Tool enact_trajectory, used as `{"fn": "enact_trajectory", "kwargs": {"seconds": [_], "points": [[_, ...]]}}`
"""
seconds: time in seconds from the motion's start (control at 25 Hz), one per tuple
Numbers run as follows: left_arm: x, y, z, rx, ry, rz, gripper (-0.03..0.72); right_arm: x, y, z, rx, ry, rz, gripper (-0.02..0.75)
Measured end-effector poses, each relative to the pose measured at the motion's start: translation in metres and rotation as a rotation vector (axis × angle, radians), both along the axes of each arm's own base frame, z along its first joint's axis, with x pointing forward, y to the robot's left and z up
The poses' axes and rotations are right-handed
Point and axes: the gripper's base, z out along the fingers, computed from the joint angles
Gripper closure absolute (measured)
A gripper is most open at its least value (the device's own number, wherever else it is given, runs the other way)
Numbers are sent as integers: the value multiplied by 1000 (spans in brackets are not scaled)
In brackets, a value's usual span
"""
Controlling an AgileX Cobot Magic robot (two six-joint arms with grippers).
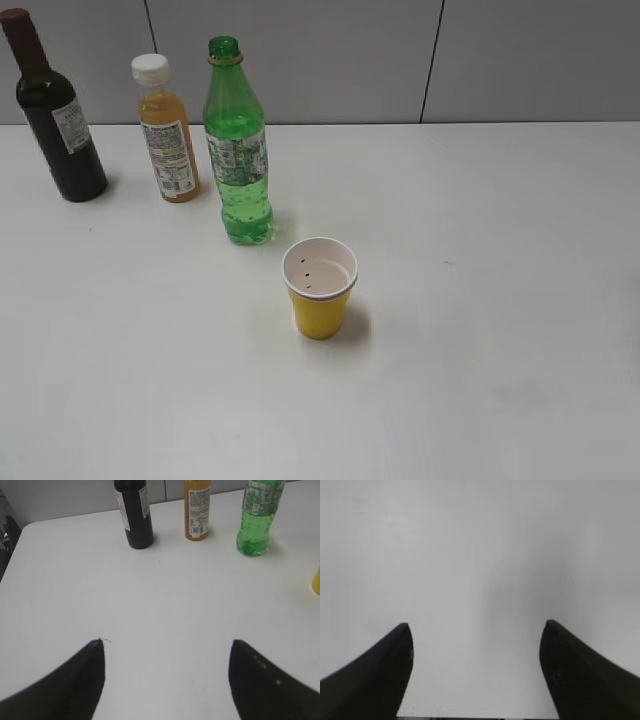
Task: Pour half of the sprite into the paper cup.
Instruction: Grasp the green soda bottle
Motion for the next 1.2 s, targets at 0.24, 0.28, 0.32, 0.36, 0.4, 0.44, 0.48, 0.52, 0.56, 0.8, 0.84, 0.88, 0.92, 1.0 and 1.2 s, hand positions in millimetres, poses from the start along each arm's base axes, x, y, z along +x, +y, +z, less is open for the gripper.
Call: {"fn": "enact_trajectory", "kwargs": {"seconds": [0.24,0.28,0.32,0.36,0.4,0.44,0.48,0.52,0.56,0.8,0.84,0.88,0.92,1.0,1.2], "points": [[0,0,0,0,0,0,101,-59,-4,-8,7,-91,5,146],[0,0,0,0,0,0,101,-68,-4,-10,9,-112,6,146],[0,0,0,0,0,0,101,-75,-5,-12,11,-134,7,146],[0,0,0,0,0,0,101,-85,-5,-15,12,-152,8,146],[0,0,0,0,0,0,101,-93,-6,-18,13,-171,9,146],[0,0,0,0,0,0,101,-102,-6,-21,14,-188,10,146],[0,0,0,0,0,0,101,-109,-7,-24,15,-202,11,146],[0,0,0,0,0,0,101,-118,-7,-28,17,-212,11,146],[0,0,0,0,0,0,101,-126,-8,-32,20,-223,11,146],[0,0,0,0,0,0,101,-166,-8,-53,56,-317,7,146],[0,0,0,0,0,0,101,-172,-7,-57,70,-333,5,146],[0,0,0,0,0,0,101,-176,-7,-60,82,-349,4,146],[0,0,0,0,0,0,101,-181,-7,-63,90,-363,3,146],[0,0,0,0,0,0,101,-190,-7,-62,94,-405,4,146],[0,0,0,0,0,0,101,-207,-9,-57,86,-511,11,146]]}}
